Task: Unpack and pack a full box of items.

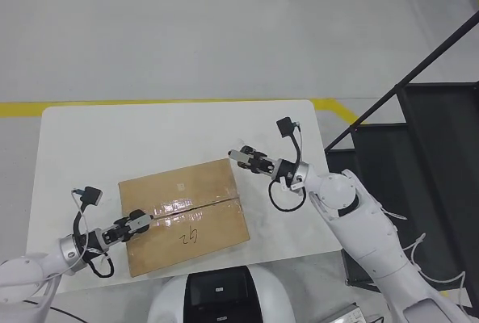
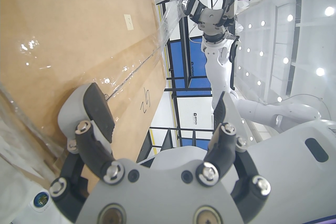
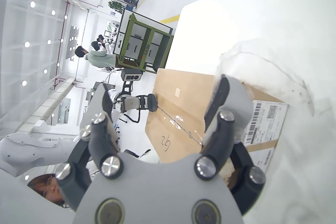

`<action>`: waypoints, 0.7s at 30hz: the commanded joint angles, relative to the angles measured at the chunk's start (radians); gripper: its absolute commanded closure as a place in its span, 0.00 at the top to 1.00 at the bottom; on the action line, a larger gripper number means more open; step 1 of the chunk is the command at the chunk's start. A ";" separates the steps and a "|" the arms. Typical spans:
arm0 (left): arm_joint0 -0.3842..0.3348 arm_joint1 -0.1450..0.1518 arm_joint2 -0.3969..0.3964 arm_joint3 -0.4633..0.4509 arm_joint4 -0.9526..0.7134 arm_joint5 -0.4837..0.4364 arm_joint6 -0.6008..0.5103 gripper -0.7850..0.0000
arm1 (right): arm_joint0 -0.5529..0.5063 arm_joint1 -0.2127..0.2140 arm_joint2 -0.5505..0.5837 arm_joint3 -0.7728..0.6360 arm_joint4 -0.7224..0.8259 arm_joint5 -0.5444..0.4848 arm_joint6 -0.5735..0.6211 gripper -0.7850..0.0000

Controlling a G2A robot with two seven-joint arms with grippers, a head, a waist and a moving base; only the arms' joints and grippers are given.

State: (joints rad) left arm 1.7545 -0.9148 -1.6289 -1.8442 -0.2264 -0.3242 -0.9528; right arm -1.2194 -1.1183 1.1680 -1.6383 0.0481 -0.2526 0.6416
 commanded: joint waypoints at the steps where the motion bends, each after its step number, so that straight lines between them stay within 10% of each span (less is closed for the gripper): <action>1: 0.003 0.000 -0.004 -0.001 -0.005 -0.003 0.000 1.00 | 0.004 -0.002 -0.007 0.004 -0.008 0.009 -0.006 0.00; 21: 0.038 -0.002 -0.042 -0.012 -0.080 -0.067 0.045 1.00 | -0.072 0.000 -0.038 -0.120 -0.138 0.037 -0.016 0.00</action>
State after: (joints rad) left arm 1.7863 -0.9158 -1.6630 -1.8545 -0.2876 -0.3769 -0.9145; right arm -1.2840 -1.1182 1.1334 -1.7479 -0.0765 -0.2221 0.6293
